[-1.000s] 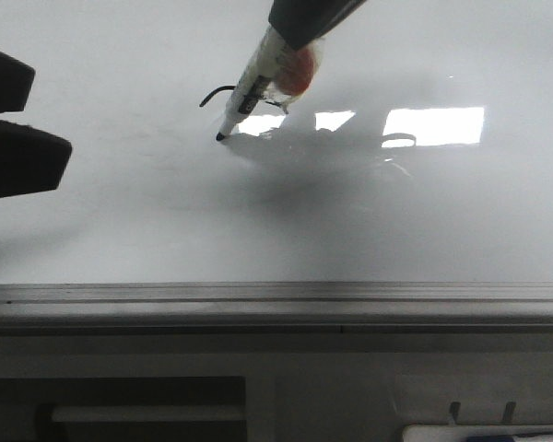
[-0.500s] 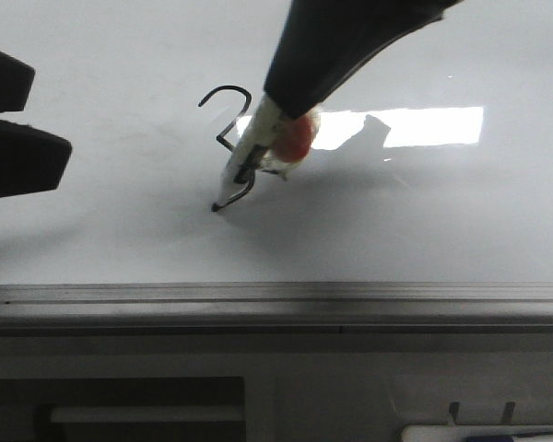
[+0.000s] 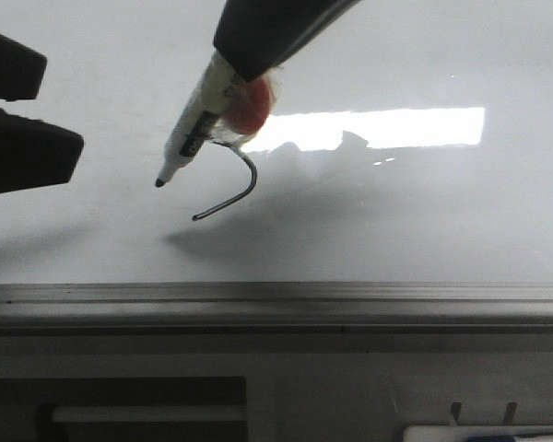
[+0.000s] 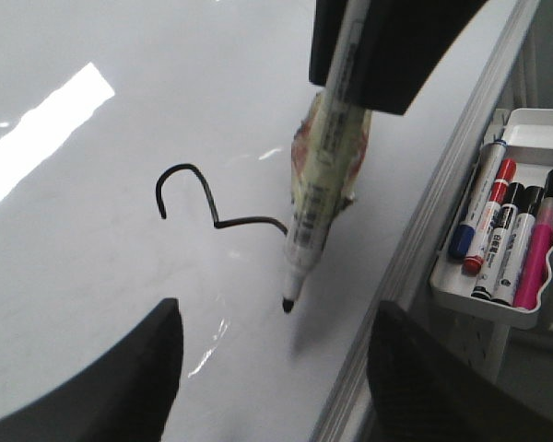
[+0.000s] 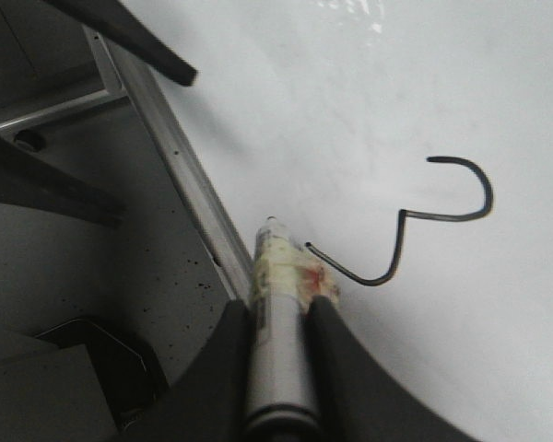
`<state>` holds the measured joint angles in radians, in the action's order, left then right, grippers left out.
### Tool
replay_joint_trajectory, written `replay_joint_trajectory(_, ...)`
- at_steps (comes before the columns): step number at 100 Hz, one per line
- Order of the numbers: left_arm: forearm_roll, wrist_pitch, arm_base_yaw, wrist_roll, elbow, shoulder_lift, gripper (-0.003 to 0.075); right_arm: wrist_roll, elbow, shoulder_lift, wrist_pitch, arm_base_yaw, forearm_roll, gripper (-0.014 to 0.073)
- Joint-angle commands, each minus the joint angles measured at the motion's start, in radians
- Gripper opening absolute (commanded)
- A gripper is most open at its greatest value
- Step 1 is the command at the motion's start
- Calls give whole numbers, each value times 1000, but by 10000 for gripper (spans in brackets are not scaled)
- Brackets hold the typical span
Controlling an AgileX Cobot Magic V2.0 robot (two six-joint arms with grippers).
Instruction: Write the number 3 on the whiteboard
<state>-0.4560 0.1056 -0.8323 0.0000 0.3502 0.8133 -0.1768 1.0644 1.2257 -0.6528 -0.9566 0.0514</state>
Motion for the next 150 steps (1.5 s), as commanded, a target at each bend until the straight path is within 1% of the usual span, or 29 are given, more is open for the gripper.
replay_joint_trajectory(1, -29, 105, 0, 0, 28, 21, 399, -4, 29, -26, 59, -19, 12, -61)
replay_joint_trajectory(13, -32, 109, 0, 0, 28, 67, 399, -4, 29, -26, 72, -43, 12, -61)
replay_joint_trajectory(33, -32, 200, 0, 0, 30, 129, 399, -4, 29, -26, 67, -73, 12, -61)
replay_joint_trajectory(45, -32, 209, 0, 0, 32, 172, 399, -4, 29, -26, 60, -97, 12, -61)
replay_joint_trajectory(60, -28, 245, 0, 0, 32, 207, 388, -4, 29, -26, 54, -97, 12, -61)
replay_joint_trajectory(64, -15, 247, 0, 0, 32, 208, 360, -4, 29, -26, 49, -97, 12, -61)
replay_joint_trajectory(69, -15, 247, 0, 0, 32, 208, 288, -4, 29, -26, 42, -97, 12, -61)
replay_joint_trajectory(72, -15, 248, 0, 0, 32, 208, 214, -4, 29, -26, 37, -97, 12, -61)
replay_joint_trajectory(74, -15, 250, 0, 0, 32, 208, 179, -4, 29, -26, 35, -97, 12, -61)
replay_joint_trajectory(79, -20, 252, 0, 0, 32, 208, 38, -4, 29, -26, 35, -97, 12, -61)
replay_joint_trajectory(81, -21, 252, 0, 0, 32, 208, 4, -4, 29, -26, 35, -97, 12, -61)
replay_joint_trajectory(82, -22, 252, 0, 0, 32, 208, -25, -4, 29, -26, 35, -97, 12, -61)
replay_joint_trajectory(84, -25, 252, 0, 0, 32, 208, -17, -4, 29, -26, 35, -97, 12, -61)
replay_joint_trajectory(113, -26, 252, 0, 0, 32, 208, -20, -4, 29, -26, 33, -97, -5, -61)
replay_joint_trajectory(122, -26, 252, 0, 0, 32, 208, -21, -4, 29, -26, 53, -97, -5, -53)
replay_joint_trajectory(127, -26, 254, 0, 0, 32, 208, -21, -4, 29, -26, 65, -97, -5, -1)
replay_joint_trajectory(131, -26, 254, 0, 0, 32, 208, -20, -4, 29, -26, 74, -95, 1, 83)
replay_joint_trajectory(132, -24, 254, 0, 0, 32, 208, -21, -4, 29, -26, 76, -93, 6, 119)
replay_joint_trajectory(134, -19, 254, 0, -7, 32, 208, -21, -4, 29, -26, 79, -90, 14, 159)
replay_joint_trajectory(135, -17, 254, 0, -7, 32, 208, -21, -4, 29, -26, 83, -90, 23, 201)
replay_joint_trajectory(136, -11, 254, 0, -10, 32, 208, -21, -4, 29, -26, 84, -86, 28, 223)
replay_joint_trajectory(137, -9, 254, 0, -10, 32, 208, -21, -4, 29, -26, 86, -84, 36, 269)
replay_joint_trajectory(138, -3, 254, 0, -10, 32, 208, -21, -1, 29, -26, 88, -80, 41, 293)
replay_joint_trajectory(139, 0, 254, 0, -10, 32, 208, -21, 1, 29, -26, 88, -78, 45, 339)
replay_joint_trajectory(141, 11, 254, 0, -10, 32, 208, -21, 10, 29, -26, 95, -71, 55, 386)
replay_joint_trajectory(142, 15, 251, 0, -10, 32, 208, -21, 13, 29, -26, 98, -68, 60, 431)
replay_joint_trajectory(146, 59, 239, 0, -10, 32, 208, -21, 18, 29, -30, 106, -48, 69, 552)
replay_joint_trajectory(150, 137, 222, 0, -10, 32, 208, -21, 19, 29, -32, 115, -25, 69, 619)
